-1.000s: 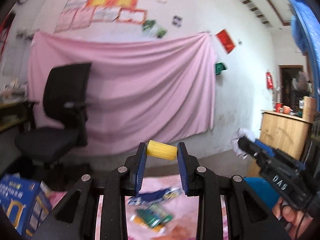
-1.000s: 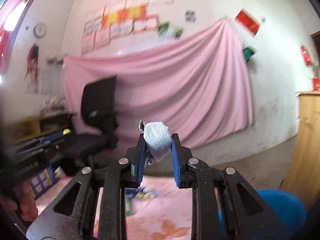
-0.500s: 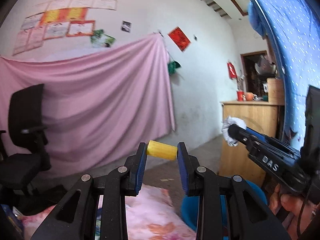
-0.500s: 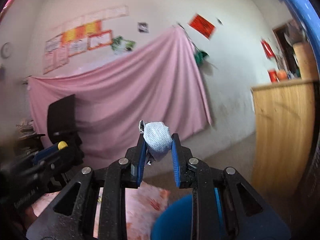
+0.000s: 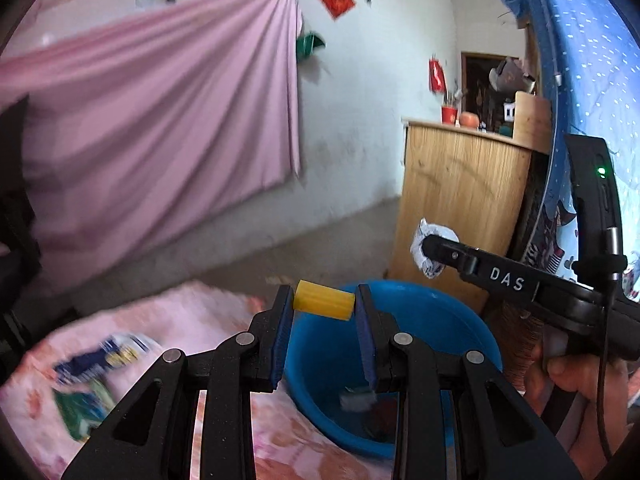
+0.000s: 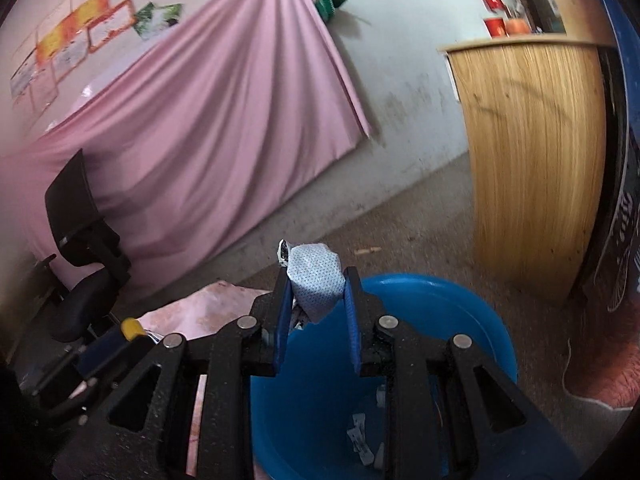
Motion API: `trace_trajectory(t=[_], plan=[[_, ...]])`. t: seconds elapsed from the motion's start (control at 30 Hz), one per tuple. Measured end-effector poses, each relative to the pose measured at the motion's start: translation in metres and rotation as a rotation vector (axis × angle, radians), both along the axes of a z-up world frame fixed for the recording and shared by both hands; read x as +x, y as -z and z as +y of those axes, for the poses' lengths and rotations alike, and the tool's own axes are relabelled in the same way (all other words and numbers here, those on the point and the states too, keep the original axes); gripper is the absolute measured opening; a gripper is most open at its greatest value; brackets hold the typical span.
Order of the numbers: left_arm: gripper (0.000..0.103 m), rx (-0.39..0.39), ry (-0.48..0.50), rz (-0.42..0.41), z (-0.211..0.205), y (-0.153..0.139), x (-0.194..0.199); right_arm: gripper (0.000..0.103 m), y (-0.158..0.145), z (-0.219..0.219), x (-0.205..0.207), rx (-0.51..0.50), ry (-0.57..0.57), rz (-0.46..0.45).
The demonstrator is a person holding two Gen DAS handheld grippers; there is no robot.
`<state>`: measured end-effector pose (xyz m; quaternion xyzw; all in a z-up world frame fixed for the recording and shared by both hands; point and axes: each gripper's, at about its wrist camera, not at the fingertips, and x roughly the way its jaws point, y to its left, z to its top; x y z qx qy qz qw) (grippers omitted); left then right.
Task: Collect trash
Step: 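Carry the yellow cylinder and grey cloth over the blue basin and release both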
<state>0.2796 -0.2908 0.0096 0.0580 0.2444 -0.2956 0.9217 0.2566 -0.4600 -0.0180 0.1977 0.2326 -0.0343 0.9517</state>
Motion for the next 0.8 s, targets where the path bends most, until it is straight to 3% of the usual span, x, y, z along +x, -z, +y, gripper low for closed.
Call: trace_trajectory(t=[0.17,0.53,0.6,0.8], plan=[[0.026,0.045,0.007,0.123,-0.013,0.007,0.021,0.056,0.01,-0.006,0.002,0.019,0.009,0.034],[0.028,-0.047,0.019,0.26,-0.004,0.006,0.036,0.058,0.011,-0.008,0.009,0.035,0.014,0.066],[0.036,-0.056,0.013,0.263,-0.002,0.004,0.036,0.06,0.01,-0.01,0.01,0.035,0.017,0.065],[0.037,-0.074,-0.013,0.25,0.011,0.001,0.034,0.073,0.006,-0.012,0.008,0.038,0.026,0.036]])
